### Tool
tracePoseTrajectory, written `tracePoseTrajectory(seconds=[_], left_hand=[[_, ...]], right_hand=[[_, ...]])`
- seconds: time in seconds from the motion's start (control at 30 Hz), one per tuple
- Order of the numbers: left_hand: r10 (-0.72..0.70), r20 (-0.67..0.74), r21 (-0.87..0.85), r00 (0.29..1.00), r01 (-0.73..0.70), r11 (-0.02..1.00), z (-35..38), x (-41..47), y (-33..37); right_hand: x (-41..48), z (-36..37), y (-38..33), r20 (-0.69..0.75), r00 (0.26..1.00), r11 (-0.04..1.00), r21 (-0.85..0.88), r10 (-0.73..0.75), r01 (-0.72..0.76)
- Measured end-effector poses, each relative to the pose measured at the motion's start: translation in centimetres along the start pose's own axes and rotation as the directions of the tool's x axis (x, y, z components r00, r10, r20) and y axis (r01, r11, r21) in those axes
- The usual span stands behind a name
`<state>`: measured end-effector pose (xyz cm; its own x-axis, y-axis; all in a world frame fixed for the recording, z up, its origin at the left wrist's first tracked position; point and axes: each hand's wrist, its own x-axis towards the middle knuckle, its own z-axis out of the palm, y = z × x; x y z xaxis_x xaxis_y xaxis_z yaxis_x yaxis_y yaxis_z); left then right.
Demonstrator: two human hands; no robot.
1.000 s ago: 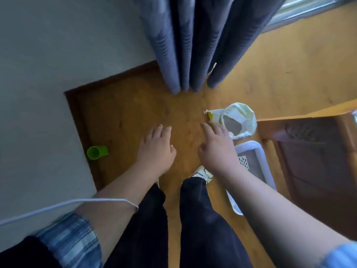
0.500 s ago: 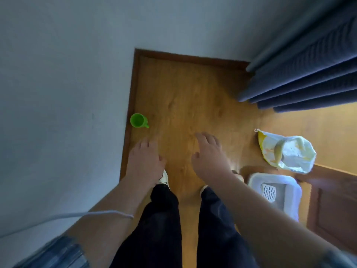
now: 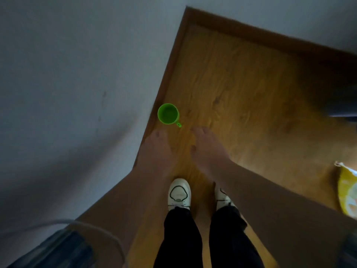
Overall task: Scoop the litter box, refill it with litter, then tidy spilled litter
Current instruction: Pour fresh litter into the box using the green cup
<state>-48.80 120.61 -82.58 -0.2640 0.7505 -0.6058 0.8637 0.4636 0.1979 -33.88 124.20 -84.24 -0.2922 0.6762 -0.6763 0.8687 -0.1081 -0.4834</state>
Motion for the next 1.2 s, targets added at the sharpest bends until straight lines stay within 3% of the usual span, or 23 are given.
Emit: tracePoseTrajectory(seconds=[0.27,0.47,0.67,0.93,1.07,1.2], left_hand=[[-0.031,-0.009,-0.096,0.999,0.030,0.995,10.0,9.0,-5.6],[-0.084,0.052,-0.065,0.995,0.088,0.994,9.0,6.3,-5.5],[-0.031,0.134,-0.131,0.991,0.049,0.990,0.6,-1.6,-0.8],[0.231,0.110,-0.292,0.967,-0.191,0.937,-21.3,-16.1,10.1],[0.473,0.057,-0.430,0.879,-0.406,0.806,-32.5,-24.1,15.3],[0.645,0.012,-0.528,0.764,-0.543,0.653,-41.0,-31.8,20.2]], right_hand=[[15.2,10.2,1.9,-0.032,0.988,0.920,-0.370,-0.154,0.131],[13.9,10.9,3.3,-0.109,0.992,0.983,-0.176,-0.064,0.044],[1.0,0.6,2.9,-0.085,0.989,0.987,-0.118,-0.119,0.108],[-22.2,-21.1,-7.0,-0.238,0.965,0.994,-0.033,-0.106,0.101],[-34.7,-29.8,-13.1,-0.355,0.926,0.989,0.013,-0.131,0.145],[-46.6,-35.8,-17.2,-0.546,0.829,0.985,0.035,-0.122,0.168]])
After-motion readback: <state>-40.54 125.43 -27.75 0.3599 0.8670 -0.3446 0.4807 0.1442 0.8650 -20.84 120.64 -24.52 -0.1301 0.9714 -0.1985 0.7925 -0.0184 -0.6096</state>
